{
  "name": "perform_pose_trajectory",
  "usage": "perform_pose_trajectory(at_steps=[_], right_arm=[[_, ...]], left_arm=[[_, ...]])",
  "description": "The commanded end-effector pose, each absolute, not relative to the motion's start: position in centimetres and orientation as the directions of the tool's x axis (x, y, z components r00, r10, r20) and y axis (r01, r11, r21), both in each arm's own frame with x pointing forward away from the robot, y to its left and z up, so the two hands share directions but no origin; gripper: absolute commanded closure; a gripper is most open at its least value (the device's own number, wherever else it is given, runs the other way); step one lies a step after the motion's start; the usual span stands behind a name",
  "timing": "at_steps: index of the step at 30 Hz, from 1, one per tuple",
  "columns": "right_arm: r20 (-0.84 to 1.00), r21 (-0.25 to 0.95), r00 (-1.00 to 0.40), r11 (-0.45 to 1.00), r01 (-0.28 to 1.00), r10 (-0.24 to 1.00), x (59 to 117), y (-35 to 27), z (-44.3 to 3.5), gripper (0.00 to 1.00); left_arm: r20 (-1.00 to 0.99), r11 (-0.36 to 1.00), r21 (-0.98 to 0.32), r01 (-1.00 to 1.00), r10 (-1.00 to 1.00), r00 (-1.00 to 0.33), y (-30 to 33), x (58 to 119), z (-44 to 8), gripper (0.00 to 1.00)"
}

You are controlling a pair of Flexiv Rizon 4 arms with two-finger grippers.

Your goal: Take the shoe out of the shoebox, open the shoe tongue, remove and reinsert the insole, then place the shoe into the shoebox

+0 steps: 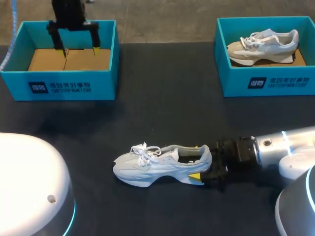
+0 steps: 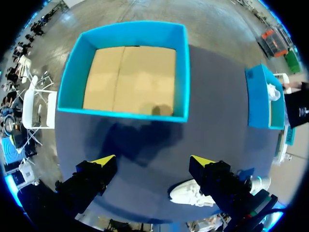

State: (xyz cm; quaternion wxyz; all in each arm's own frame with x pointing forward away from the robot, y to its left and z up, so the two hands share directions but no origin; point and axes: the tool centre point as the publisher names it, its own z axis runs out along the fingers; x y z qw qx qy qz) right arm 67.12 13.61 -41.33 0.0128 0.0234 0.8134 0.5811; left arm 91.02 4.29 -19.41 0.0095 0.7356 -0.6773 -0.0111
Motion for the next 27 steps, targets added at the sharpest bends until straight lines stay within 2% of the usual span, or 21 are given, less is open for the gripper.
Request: perform_pose_trajectory(at_steps=[1, 14, 15, 19, 27], right_arm=[[0.007, 0.945, -0.999, 0.327, 0.024, 0.054, 67.0, 13.6, -41.4, 1.00], [0.007, 0.945, -0.999, 0.327, 0.024, 0.054, 67.0, 13.6, -41.4, 1.00], [0.007, 0.945, -0.999, 0.327, 0.024, 0.054, 67.0, 13.6, -41.4, 1.00], [0.007, 0.945, -0.999, 0.327, 0.024, 0.054, 67.0, 13.6, -41.4, 1.00], [0.007, 0.945, -0.999, 0.327, 0.024, 0.054, 67.0, 13.6, -41.4, 1.00]], left_arm=[[-0.041, -0.009, 0.041, -0.999, -0.999, 0.008, 2.5, 89.3, -20.2, 0.00], [-0.041, -0.009, 0.041, -0.999, -0.999, 0.008, 2.5, 89.3, -20.2, 0.00], [0.002, -0.016, 0.070, -0.997, -1.000, 0.017, 2.2, 89.1, -19.8, 0.00], [0.031, -0.022, 0.090, -0.996, -0.999, 0.024, -0.5, 85.3, -19.4, 0.00], [-0.021, -0.048, 0.034, -0.998, -0.999, 0.048, -4.8, 77.9, -19.7, 0.00]])
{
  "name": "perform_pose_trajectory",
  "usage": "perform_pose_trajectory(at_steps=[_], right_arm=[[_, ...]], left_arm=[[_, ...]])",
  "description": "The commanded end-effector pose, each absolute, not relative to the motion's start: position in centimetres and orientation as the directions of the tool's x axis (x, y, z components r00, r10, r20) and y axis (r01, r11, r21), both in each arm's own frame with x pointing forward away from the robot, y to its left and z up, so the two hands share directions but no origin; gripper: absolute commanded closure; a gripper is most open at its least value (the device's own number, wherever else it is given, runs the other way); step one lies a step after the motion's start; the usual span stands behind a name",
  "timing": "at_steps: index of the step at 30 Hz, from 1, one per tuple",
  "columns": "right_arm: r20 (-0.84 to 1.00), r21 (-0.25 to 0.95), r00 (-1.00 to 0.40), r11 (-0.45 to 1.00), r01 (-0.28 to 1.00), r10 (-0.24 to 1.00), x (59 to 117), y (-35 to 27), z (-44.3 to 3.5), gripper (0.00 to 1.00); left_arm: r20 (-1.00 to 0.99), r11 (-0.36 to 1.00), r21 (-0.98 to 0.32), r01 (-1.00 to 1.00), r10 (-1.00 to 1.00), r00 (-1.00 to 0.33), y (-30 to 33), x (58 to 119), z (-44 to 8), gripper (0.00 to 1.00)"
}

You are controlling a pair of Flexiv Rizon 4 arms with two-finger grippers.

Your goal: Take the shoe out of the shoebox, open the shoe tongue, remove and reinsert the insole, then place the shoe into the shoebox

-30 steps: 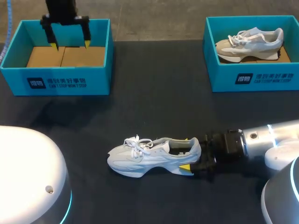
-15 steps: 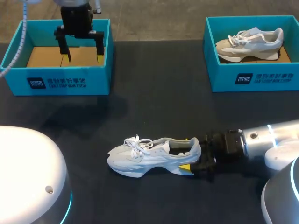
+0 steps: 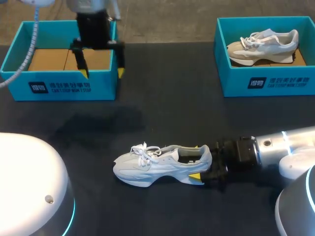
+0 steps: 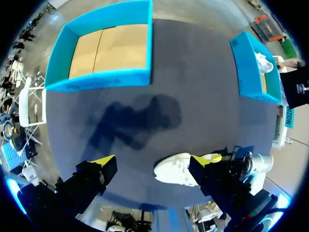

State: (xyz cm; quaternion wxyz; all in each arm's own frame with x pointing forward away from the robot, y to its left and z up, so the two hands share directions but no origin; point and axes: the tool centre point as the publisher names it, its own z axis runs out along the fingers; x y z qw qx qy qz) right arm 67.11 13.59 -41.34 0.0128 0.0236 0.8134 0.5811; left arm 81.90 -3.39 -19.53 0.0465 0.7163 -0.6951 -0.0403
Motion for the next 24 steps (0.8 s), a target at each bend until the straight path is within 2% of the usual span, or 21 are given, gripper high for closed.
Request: perform_pose_trajectory(at_steps=[1, 6, 7, 8, 16, 18, 24], right_arm=[[0.007, 0.945, -0.999, 0.327, 0.024, 0.054, 67.0, 13.6, -41.4, 1.00], [0.007, 0.945, -0.999, 0.327, 0.024, 0.054, 67.0, 13.6, -41.4, 1.00], [0.007, 0.945, -0.999, 0.327, 0.024, 0.054, 67.0, 13.6, -41.4, 1.00], [0.007, 0.945, -0.999, 0.327, 0.024, 0.054, 67.0, 13.6, -41.4, 1.00], [0.007, 0.945, -0.999, 0.327, 0.024, 0.054, 67.0, 13.6, -41.4, 1.00], [0.007, 0.945, -0.999, 0.327, 0.024, 0.054, 67.0, 13.6, -41.4, 1.00], [0.007, 0.945, -0.999, 0.327, 0.024, 0.054, 67.0, 13.6, -41.4, 1.00]], left_arm=[[-0.020, -0.060, 0.027, -0.998, -0.998, 0.059, -5.2, 77.3, -19.9, 0.00], [-0.008, -0.085, 0.014, -0.996, -0.996, 0.085, -6.8, 74.4, -21.0, 0.00], [0.005, -0.059, 0.053, -0.997, -0.998, 0.059, -7.0, 73.9, -21.1, 0.00], [0.003, -0.057, 0.021, -0.998, -0.998, 0.057, -7.3, 73.3, -21.4, 0.00], [0.015, 0.036, 0.062, -0.997, -0.999, -0.035, -10.3, 69.6, -23.0, 0.00], [-0.076, 0.070, 0.033, -0.997, -0.994, -0.073, -11.7, 69.2, -23.5, 0.00], [-0.076, 0.070, 0.033, -0.997, -0.994, -0.073, -11.7, 69.2, -23.5, 0.00]])
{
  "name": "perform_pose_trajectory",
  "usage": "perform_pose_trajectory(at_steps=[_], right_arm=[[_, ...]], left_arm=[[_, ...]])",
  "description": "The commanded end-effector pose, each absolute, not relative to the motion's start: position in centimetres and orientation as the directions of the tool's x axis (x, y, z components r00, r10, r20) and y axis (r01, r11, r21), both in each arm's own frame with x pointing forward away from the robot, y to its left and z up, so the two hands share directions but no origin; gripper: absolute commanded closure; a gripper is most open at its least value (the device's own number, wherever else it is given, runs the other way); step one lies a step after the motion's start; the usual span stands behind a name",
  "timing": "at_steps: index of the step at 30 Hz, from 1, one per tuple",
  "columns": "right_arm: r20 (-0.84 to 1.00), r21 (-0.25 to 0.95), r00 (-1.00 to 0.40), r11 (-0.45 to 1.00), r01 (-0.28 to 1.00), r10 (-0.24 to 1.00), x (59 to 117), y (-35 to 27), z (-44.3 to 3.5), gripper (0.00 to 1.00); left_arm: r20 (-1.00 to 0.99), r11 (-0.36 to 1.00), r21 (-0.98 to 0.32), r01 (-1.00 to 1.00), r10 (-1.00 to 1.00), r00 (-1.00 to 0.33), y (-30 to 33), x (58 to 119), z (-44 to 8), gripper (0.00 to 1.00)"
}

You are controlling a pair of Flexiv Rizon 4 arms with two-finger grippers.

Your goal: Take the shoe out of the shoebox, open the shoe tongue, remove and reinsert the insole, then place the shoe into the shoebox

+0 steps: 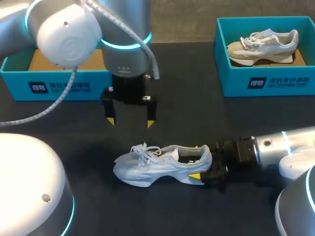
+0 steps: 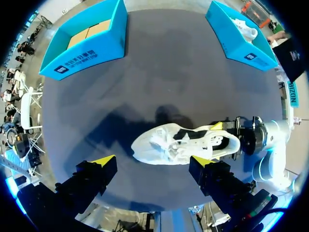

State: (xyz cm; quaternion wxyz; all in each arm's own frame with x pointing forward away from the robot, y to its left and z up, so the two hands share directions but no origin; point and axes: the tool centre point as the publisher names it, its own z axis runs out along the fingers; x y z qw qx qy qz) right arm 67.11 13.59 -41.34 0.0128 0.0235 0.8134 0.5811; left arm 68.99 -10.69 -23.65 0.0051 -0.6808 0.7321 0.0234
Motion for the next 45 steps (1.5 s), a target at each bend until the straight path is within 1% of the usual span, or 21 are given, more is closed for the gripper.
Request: perform_pose_trajectory(at_steps=[1, 6, 8, 11, 13, 22, 33, 45], right_arm=[[0.007, 0.945, -0.999, 0.327, 0.024, 0.054, 67.0, 13.6, -41.4, 1.00], [0.007, 0.945, -0.999, 0.327, 0.024, 0.054, 67.0, 13.6, -41.4, 1.00], [0.007, 0.945, -0.999, 0.327, 0.024, 0.054, 67.0, 13.6, -41.4, 1.00], [0.007, 0.945, -0.999, 0.327, 0.024, 0.054, 67.0, 13.6, -41.4, 1.00], [0.007, 0.945, -0.999, 0.327, 0.024, 0.054, 67.0, 13.6, -41.4, 1.00], [0.007, 0.945, -0.999, 0.327, 0.024, 0.054, 67.0, 13.6, -41.4, 1.00], [0.007, 0.945, -0.999, 0.327, 0.024, 0.054, 67.0, 13.6, -41.4, 1.00], [0.007, 0.945, -0.999, 0.327, 0.024, 0.054, 67.0, 13.6, -41.4, 1.00]], left_arm=[[-0.076, 0.070, 0.033, -0.997, -0.994, -0.073, -11.7, 69.2, -23.5, 0.00], [-0.076, 0.070, 0.033, -0.997, -0.994, -0.073, -11.7, 69.2, -23.5, 0.00], [-0.052, 0.050, 0.093, -0.994, -0.997, -0.055, -12.3, 69.0, -23.7, 0.00], [-0.049, 0.043, 0.120, -0.992, -0.998, -0.050, -13.8, 68.0, -24.3, 0.00], [-0.065, 0.032, 0.116, -0.993, -0.997, -0.040, -14.9, 67.3, -24.7, 0.00], [-0.128, 0.070, 0.122, -0.990, -0.988, -0.085, -18.4, 65.1, -26.5, 0.00], [-0.190, 0.088, 0.183, -0.979, -0.974, -0.123, -20.8, 65.3, -29.6, 0.00], [-0.247, 0.056, 0.230, -0.971, -0.962, -0.114, -21.5, 65.8, -32.1, 0.00]])
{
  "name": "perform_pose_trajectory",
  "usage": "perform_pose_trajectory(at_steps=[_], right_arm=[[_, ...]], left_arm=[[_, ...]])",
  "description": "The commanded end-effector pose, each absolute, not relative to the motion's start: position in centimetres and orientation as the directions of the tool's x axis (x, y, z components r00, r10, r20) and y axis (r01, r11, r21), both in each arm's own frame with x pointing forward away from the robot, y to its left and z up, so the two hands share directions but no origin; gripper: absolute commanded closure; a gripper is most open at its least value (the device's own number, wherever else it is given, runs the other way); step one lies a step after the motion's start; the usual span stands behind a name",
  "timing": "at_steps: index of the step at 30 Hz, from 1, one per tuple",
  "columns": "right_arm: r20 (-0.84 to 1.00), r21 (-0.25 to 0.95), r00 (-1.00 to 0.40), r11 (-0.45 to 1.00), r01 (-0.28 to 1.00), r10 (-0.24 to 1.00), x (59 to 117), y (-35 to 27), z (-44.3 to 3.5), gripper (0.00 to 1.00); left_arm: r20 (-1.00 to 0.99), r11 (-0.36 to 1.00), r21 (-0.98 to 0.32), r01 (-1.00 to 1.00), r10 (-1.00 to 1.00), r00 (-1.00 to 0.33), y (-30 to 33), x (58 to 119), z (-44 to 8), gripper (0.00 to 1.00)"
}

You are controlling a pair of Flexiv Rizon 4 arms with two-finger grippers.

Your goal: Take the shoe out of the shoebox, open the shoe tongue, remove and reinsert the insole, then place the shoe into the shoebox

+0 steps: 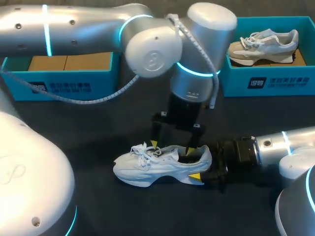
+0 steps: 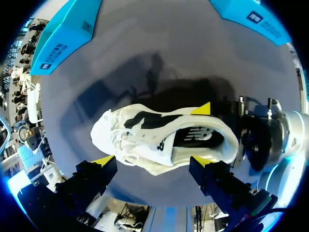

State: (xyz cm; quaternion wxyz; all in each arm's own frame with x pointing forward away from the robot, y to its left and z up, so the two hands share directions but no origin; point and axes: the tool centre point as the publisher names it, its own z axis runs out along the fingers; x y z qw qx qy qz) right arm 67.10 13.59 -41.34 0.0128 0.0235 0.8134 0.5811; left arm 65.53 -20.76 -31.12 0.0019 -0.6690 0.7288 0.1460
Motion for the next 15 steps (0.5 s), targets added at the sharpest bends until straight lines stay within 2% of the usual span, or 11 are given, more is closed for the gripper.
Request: perform_pose_trajectory(at_steps=[1, 12, 15], right_arm=[[0.007, 0.945, -0.999, 0.327, 0.024, 0.054, 67.0, 13.6, -41.4, 1.00], [0.007, 0.945, -0.999, 0.327, 0.024, 0.054, 67.0, 13.6, -41.4, 1.00], [0.007, 0.945, -0.999, 0.327, 0.024, 0.054, 67.0, 13.6, -41.4, 1.00]], left_arm=[[-0.256, 0.051, 0.232, -0.971, -0.960, -0.111, -21.4, 65.8, -32.4, 0.00], [-0.287, 0.021, 0.258, -0.966, -0.953, -0.097, -20.7, 66.0, -33.8, 0.00], [-0.296, 0.015, 0.259, -0.966, -0.950, -0.094, -20.3, 66.0, -33.9, 0.04]])
